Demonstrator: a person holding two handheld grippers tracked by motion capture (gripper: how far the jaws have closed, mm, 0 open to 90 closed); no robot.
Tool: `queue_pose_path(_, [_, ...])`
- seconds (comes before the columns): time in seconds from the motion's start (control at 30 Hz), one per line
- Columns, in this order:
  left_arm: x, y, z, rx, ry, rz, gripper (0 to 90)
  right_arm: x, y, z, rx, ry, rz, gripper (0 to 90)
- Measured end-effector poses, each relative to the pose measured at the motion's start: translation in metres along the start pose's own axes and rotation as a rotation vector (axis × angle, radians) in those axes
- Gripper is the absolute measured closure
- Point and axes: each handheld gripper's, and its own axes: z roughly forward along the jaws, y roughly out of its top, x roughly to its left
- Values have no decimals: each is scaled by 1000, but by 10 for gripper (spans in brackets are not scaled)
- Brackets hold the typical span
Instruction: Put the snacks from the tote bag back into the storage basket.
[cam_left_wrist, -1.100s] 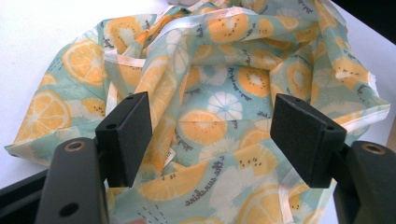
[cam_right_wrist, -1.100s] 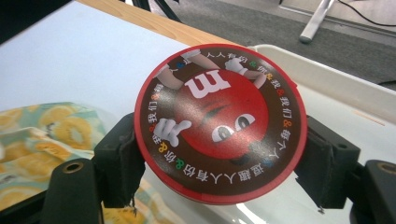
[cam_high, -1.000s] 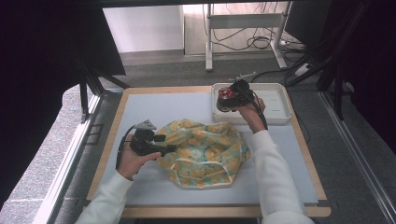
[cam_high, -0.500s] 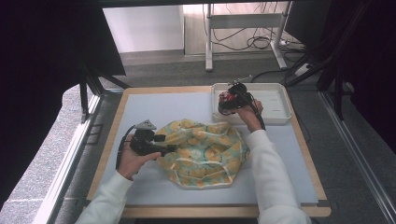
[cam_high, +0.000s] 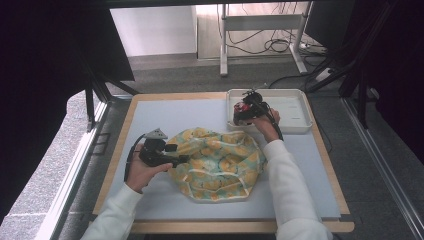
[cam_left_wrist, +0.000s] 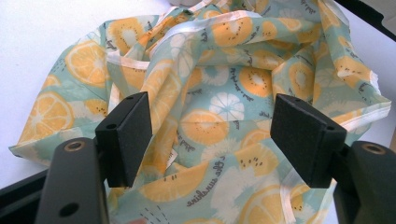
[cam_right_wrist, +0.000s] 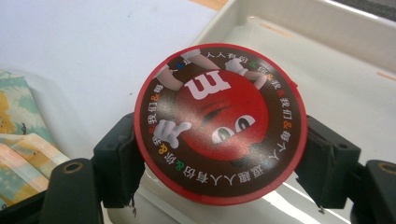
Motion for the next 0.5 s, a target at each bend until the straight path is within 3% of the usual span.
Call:
queue_pose_path(0.17, [1, 0, 0, 0, 3, 1, 295, 0, -4, 6, 20, -5, -3, 243])
queue_pose_path(0.27, [1, 0, 0, -10, 7, -1, 296, -1, -4, 2, -36, 8, 24, 219])
queue_pose_path(0.5, [1, 1, 1, -11, 6, 4, 296, 2, 2, -12, -109, 9, 33, 157])
